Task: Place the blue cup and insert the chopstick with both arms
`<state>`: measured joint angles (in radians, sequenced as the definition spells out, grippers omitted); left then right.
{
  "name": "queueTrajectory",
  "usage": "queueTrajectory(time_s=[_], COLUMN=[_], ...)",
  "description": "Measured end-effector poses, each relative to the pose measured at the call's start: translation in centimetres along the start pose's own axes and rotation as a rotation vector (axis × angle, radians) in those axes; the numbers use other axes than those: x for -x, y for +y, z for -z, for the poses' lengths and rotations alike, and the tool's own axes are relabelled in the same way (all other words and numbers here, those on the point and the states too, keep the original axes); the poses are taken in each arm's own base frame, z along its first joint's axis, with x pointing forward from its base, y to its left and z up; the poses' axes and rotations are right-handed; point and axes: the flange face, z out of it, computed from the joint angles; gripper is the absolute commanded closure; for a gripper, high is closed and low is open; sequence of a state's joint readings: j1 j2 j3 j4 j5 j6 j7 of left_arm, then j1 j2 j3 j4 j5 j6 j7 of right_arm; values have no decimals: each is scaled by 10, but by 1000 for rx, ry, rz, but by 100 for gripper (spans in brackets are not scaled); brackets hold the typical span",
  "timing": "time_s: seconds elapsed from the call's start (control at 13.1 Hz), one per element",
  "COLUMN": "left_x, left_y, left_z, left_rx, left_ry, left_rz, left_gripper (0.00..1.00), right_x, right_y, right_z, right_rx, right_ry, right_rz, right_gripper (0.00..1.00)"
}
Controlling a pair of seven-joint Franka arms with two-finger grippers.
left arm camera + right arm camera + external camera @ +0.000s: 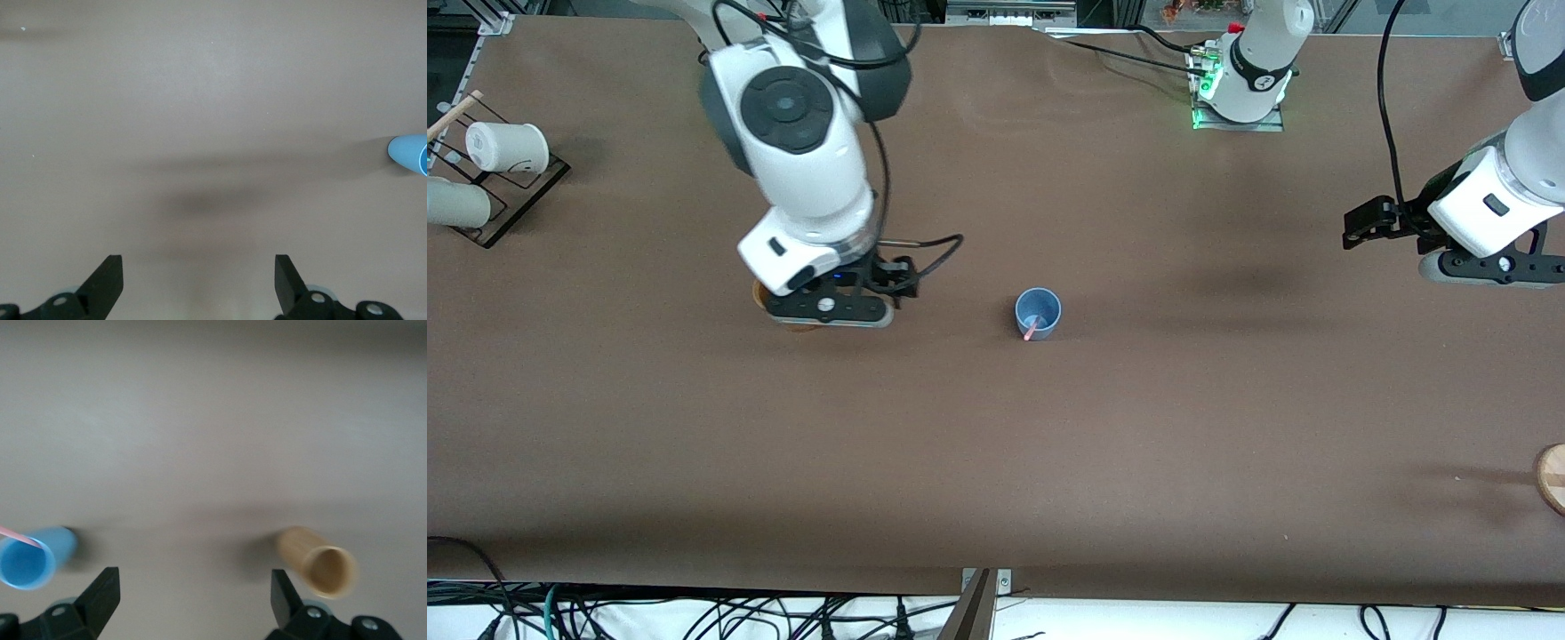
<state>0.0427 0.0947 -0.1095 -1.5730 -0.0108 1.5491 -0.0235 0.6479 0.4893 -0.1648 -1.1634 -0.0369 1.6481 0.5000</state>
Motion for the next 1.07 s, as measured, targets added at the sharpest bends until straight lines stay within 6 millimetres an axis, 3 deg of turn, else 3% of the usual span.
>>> queueTrajectory(time_s=[0.15,0.31,0.46,0.54,0.61,0.77,1.07], left_x=[-1,-1,-2,-3,-3,-4,-6], left_y=[0,0,0,0,0,-1,-2], left_z=[0,-1,-2,-3,-4,-6,-7], left_rx=[0,0,1,1,1,1,2], left_ry=[0,0,-2,-4,-6,-6,-6], left_rz=[-1,-2,-2,-2,-1,0,1], left_gripper=[0,0,0,0,0,0,0], right_x=[-5,-3,17,31,45,58,51], right_y=[60,142,219,241,253,257,250], right_z=[25,50,68,75,82,88,81], right_rx=[-2,-50,-86,-101,-110,-117,-117], right_ry=[-37,-60,-85,-94,-95,-90,-84], right_rz=[62,107,111,105,102,113,120], right_gripper=[0,0,0,0,0,0,0])
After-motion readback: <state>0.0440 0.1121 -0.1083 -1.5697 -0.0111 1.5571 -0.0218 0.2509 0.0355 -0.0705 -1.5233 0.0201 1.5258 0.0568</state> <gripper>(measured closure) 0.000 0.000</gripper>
